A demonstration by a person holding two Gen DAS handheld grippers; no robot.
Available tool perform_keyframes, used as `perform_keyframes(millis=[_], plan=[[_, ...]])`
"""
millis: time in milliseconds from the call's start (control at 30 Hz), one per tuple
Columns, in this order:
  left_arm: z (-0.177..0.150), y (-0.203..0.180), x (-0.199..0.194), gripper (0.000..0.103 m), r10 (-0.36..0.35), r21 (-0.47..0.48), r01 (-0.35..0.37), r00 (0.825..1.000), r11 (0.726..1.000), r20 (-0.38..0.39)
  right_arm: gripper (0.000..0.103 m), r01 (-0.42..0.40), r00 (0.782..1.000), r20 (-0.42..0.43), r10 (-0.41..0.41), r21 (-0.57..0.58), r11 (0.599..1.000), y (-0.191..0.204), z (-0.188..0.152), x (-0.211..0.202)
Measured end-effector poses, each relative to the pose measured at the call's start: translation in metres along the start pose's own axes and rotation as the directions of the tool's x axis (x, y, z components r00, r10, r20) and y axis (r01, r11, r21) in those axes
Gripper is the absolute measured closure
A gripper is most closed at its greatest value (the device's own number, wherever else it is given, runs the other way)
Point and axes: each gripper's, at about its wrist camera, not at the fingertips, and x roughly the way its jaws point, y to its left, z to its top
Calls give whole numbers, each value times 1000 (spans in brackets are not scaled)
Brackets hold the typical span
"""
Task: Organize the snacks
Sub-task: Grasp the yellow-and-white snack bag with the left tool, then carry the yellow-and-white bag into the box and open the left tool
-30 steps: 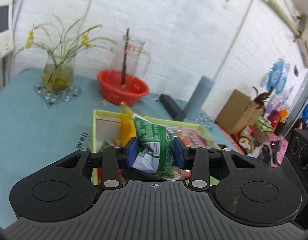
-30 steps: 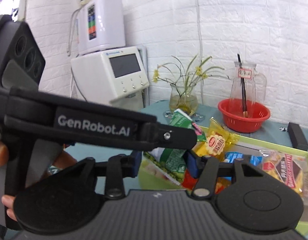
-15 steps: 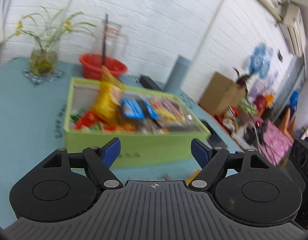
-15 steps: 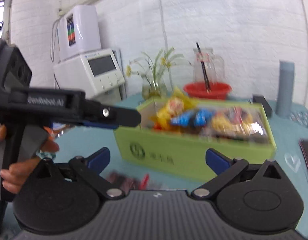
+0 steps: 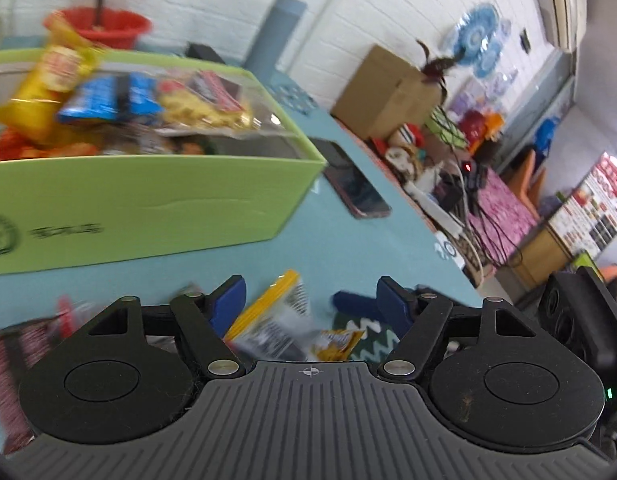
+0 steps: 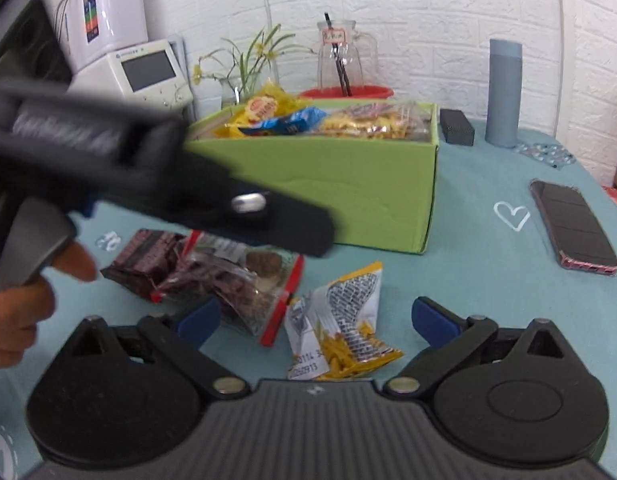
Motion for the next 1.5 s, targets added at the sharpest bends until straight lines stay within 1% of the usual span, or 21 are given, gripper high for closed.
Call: perform_keyframes(millis=[33, 67, 100, 167, 233, 333, 433, 567, 633, 700, 767, 867, 1000, 1100, 1167, 1233, 1300, 1333, 1367, 1400, 1500], plan=[[3, 0, 13, 58, 15, 3, -15, 999, 1000, -30, 2, -32, 999, -14, 33, 7, 999, 0, -2, 3], [4, 1, 24, 75, 33, 11, -32, 998, 999, -61, 3, -18, 999, -34, 18, 5, 1000, 1, -5, 5], [3, 1, 31, 86, 37, 17, -36, 996, 999, -82, 3, -24, 999, -40, 24, 5, 1000, 0, -8, 5], [-4, 1, 34, 92, 0, 18, 2, 994, 1000, -111, 1, -57, 998, -31, 57, 1, 998, 2, -14, -5], [-16, -6, 30, 92, -34, 41, 40, 991, 998, -131, 1, -88, 996, -32, 88, 2, 996, 8, -22, -15], [-38, -24, 17, 92, 1, 106, 14, 990, 994, -140, 1, -87, 995, -41, 86, -19, 996, 23, -35, -32], [-67, -40, -2, 91, 17, 133, 1, 991, 991, -130, 1, -86, 996, -28, 85, -30, 996, 43, -57, -54], [-96, -46, -26, 86, 37, 116, -28, 996, 993, -83, 1, -55, 998, -20, 53, -67, 996, 67, -76, -77], [-100, -48, -42, 76, 59, 95, -55, 998, 994, -34, 1, -34, 999, -4, 34, -57, 998, 71, -80, -87], [-104, -51, -66, 56, 42, 74, -45, 998, 996, 42, 1, -13, 1000, 17, 14, -36, 999, 73, -84, -99], [-110, -50, -88, 44, 22, 27, -25, 994, 999, 109, 1, 7, 999, 34, -7, -13, 1000, 72, -87, -107], [-121, -42, -94, 45, 29, -48, -25, 996, 999, 86, 1, 20, 999, 36, -20, 1, 1000, 74, -91, -110], [-131, -35, -81, 51, 40, -82, -39, 999, 996, 11, 1, 46, 999, 25, -45, -34, 998, 84, -91, -107], [-132, -31, -73, 51, 1, -98, -2, 1000, 995, -12, 1, 51, 999, 15, -50, -78, 996, 85, -89, -103], [-134, -28, -66, 52, 7, -101, -11, 999, 995, -35, 1, 50, 999, 5, -50, -91, 995, 81, -87, -98], [-134, -25, -64, 51, -6, -98, 3, 1000, 995, -25, 1, 35, 999, -9, -36, -81, 996, 82, -86, -90], [-133, -24, -63, 54, -18, -102, 15, 1000, 995, -24, 8, 7, 1000, -25, -9, -63, 998, 77, -82, -83], [-132, -24, -62, 56, -12, -93, 10, 1000, 996, -24, 35, 20, 1000, -15, -21, -69, 997, 77, -81, -82], [-131, -26, -61, 72, 18, -75, -20, 1000, 997, -23, 41, 6, 1000, -21, -8, -70, 998, 76, -78, -82], [-128, -27, -59, 86, 44, -56, -46, 999, 997, -28, 43, 1, 1000, -26, -3, -57, 998, 74, -73, -80], [-114, -19, -59, 91, -2, -98, 0, 1000, 995, -14, 45, 7, 1000, -4, -8, -69, 998, 70, -56, -77]])
